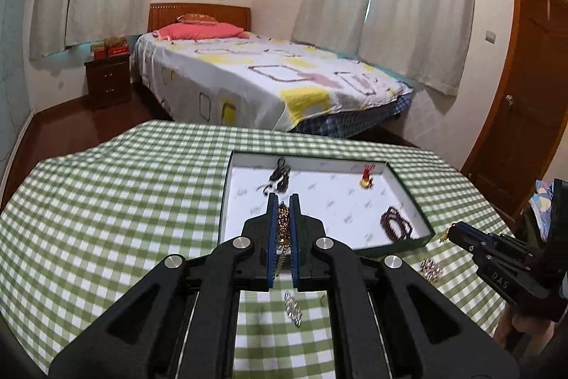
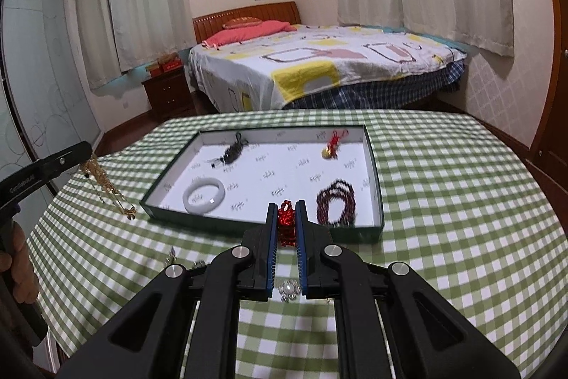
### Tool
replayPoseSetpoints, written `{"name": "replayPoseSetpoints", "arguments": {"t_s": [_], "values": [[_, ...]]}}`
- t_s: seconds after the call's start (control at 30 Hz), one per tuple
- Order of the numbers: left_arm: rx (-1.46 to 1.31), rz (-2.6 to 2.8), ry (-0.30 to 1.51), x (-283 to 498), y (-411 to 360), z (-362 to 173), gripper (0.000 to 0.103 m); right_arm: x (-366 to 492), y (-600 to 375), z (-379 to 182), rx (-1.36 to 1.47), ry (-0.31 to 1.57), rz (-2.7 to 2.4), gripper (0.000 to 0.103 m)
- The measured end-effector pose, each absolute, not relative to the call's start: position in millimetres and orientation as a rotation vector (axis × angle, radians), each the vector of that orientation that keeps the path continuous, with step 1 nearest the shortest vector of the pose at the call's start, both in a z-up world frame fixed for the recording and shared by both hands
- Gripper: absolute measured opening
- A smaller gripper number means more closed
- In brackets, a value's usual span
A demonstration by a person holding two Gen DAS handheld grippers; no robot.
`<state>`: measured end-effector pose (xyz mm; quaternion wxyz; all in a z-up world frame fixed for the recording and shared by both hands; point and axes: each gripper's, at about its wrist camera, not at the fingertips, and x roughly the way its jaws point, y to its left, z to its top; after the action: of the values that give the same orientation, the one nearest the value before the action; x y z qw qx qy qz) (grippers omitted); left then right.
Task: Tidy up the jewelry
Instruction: 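Carry the gold chain and red knot into the tray and open both grippers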
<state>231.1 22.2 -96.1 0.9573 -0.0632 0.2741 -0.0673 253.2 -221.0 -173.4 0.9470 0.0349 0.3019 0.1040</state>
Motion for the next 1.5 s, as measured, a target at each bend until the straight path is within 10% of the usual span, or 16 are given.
{"name": "replayPoseSetpoints", "arguments": {"t_s": [0.67, 1.5], "values": [[-0.061, -0.182, 0.382, 314.6, -3.4, -50.2, 0.006, 329.5, -215.3, -114.5, 0.042, 0.422, 0.226, 0.011], [-0.043, -0.170, 0.739, 457.9, -38.8, -186.9, 0.006, 465.3, -185.8, -219.4, 0.044, 0.727, 0.240, 0.011]]}}
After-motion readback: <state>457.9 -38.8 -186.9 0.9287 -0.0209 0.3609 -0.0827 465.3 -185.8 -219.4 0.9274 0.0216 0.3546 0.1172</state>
